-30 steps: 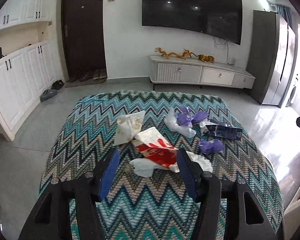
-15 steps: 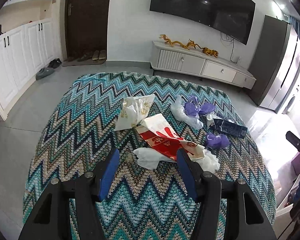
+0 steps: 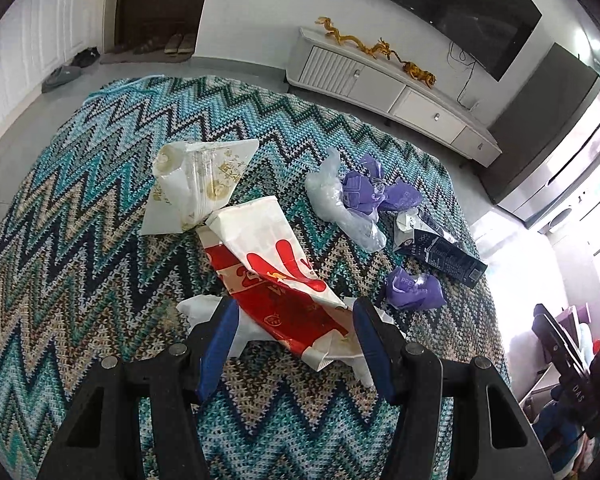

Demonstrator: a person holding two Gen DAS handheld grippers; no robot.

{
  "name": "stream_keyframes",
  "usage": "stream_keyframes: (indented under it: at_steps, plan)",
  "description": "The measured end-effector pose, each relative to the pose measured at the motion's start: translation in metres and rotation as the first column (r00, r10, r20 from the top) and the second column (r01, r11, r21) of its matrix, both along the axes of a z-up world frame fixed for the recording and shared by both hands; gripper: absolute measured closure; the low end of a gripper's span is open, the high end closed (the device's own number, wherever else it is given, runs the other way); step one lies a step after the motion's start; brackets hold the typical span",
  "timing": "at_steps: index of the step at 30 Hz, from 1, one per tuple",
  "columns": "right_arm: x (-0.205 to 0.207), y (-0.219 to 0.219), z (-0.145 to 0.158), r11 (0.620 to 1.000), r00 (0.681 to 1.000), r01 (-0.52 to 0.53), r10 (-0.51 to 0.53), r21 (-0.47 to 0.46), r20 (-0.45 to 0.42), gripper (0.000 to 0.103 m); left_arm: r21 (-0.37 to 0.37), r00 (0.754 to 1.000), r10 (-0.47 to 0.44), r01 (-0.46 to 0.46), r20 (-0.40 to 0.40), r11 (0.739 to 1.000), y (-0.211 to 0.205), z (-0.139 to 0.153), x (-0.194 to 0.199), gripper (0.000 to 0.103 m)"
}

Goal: Collect trash
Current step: 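Lower the left gripper onto the white plastic bag and red-white wrapper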

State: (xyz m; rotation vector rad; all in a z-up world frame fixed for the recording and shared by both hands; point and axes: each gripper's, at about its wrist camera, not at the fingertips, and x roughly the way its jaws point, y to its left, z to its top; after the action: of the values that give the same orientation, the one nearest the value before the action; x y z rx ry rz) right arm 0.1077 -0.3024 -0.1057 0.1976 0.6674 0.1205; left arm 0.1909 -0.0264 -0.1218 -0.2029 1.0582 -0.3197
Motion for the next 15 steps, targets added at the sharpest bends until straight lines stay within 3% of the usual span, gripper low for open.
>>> stream_keyframes:
  at_steps: [15]
  plan:
    - [0.028, 0.017, -0.023, 0.996, 0.995, -0.09, 0.09, 0.003, -0.046, 0.057, 0.002, 0.996, -0.002, 0.003, -0.084, 1.0, -0.023, -0.026, 0.038, 0.046]
